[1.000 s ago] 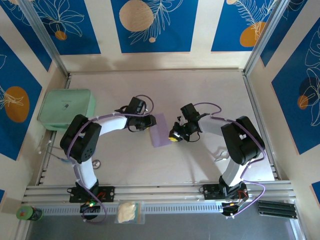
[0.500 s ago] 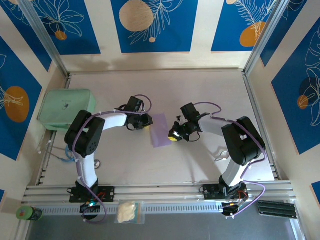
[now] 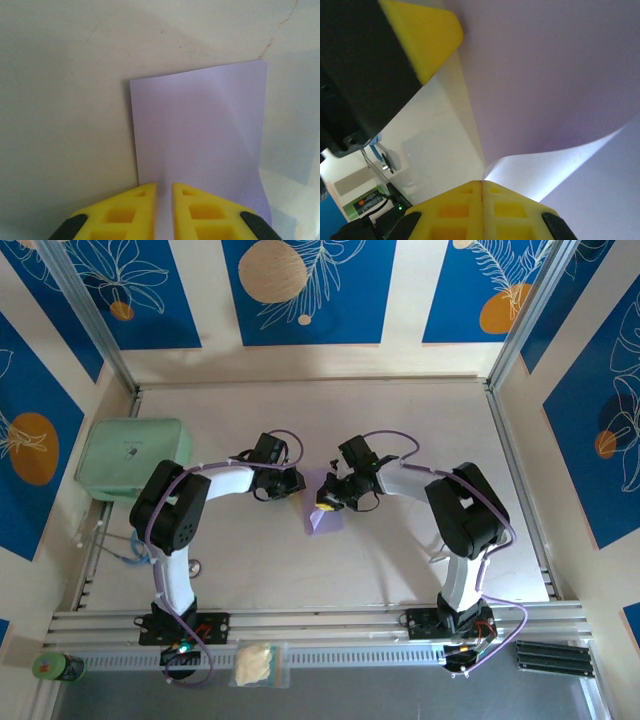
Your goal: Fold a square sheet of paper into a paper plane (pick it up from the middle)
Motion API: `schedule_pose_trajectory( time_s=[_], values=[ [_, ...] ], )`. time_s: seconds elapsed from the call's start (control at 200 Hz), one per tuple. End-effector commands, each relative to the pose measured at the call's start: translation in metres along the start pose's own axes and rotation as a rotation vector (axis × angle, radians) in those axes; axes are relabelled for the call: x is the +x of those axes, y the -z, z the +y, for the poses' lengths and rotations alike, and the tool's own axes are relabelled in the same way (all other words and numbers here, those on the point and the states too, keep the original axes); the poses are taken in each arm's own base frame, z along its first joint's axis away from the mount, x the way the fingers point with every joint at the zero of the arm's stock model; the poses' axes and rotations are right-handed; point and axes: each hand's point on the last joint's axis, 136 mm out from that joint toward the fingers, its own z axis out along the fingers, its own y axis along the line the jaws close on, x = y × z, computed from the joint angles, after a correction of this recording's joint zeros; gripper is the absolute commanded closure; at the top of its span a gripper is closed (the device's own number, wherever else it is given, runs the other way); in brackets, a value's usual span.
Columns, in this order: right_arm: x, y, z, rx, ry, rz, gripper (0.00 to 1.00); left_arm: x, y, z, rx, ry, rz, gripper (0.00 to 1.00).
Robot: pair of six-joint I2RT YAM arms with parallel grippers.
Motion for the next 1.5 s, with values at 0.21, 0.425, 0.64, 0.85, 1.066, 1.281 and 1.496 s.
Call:
schedule_pose_trajectory(
  time_s=[0.21,0.425,0.64,0.85,1.066,1.281,1.496],
  values=[
    [-0.011,-0.011,-0.001,0.041,-0.036,-0.029,1.0,0.013,-0.007,0.016,-0.034,0.031,0.046,0.85],
    [-0.014,-0.016,-0.004,0.062,-0.04,-0.032,1.0,0.015,-0.008,0.019,-0.037,0.037,0.05,0.85],
    [-0.013,-0.022,-0.001,0.061,-0.022,-0.019,1.0,0.015,-0.008,0.018,-0.03,0.037,0.053,0.85],
    [-0.012,-0.025,0.001,0.06,-0.001,-0.003,1.0,0.016,-0.008,0.017,-0.025,0.036,0.057,0.85],
    [-0.012,-0.027,-0.004,0.082,-0.019,-0.012,1.0,0.016,-0.008,0.017,-0.024,0.038,0.057,0.85],
    [-0.013,-0.028,-0.01,0.107,-0.031,-0.019,1.0,0.016,-0.009,0.017,-0.024,0.042,0.057,0.85],
    [-0.012,-0.031,-0.012,0.109,-0.037,-0.009,1.0,0.017,-0.009,0.016,-0.02,0.041,0.06,0.85]
  ],
)
